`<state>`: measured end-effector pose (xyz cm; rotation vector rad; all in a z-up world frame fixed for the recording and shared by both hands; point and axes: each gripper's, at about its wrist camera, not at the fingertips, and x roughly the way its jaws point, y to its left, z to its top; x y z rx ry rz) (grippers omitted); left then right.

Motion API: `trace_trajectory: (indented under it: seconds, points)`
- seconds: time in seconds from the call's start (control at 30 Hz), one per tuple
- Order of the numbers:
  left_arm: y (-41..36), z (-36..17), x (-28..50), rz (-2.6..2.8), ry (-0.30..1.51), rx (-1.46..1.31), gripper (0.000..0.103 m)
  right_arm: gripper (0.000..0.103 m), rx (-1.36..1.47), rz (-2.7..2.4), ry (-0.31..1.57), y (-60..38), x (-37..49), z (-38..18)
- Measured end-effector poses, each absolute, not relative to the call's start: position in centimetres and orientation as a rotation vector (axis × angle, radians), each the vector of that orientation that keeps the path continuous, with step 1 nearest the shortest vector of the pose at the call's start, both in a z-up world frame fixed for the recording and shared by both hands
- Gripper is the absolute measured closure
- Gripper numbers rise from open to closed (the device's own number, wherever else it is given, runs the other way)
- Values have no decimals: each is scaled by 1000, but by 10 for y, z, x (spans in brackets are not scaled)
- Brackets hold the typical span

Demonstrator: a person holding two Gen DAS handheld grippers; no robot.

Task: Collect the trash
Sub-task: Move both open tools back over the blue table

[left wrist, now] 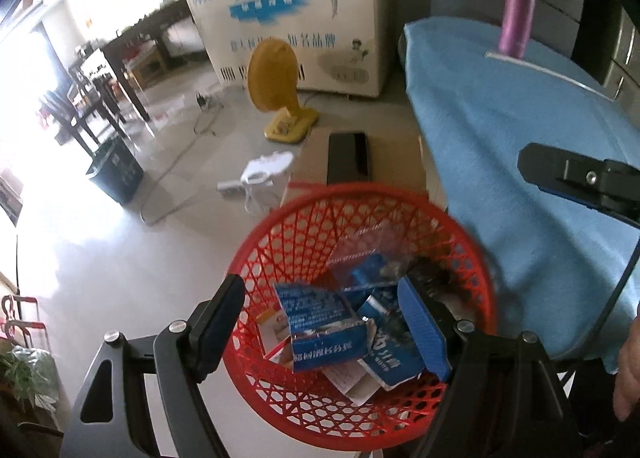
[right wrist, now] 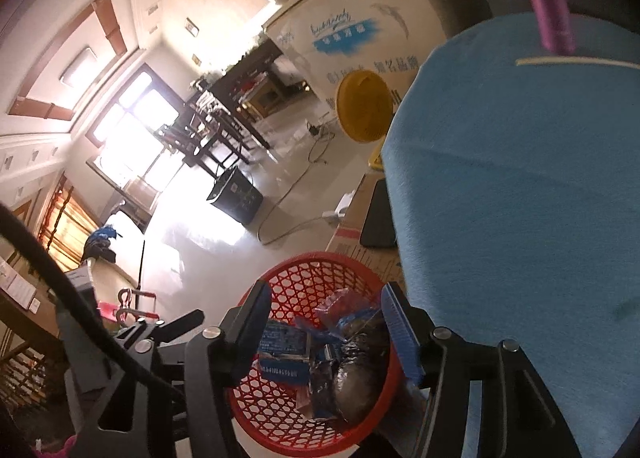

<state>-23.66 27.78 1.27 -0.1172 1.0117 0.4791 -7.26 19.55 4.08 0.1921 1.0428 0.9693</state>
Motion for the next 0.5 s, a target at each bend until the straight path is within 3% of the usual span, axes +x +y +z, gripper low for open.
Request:
trace_trajectory:
  seconds: [0.5]
  points:
    - [209,94,-242,429,807,-3,24,42,254,848,826,91,-85,111]
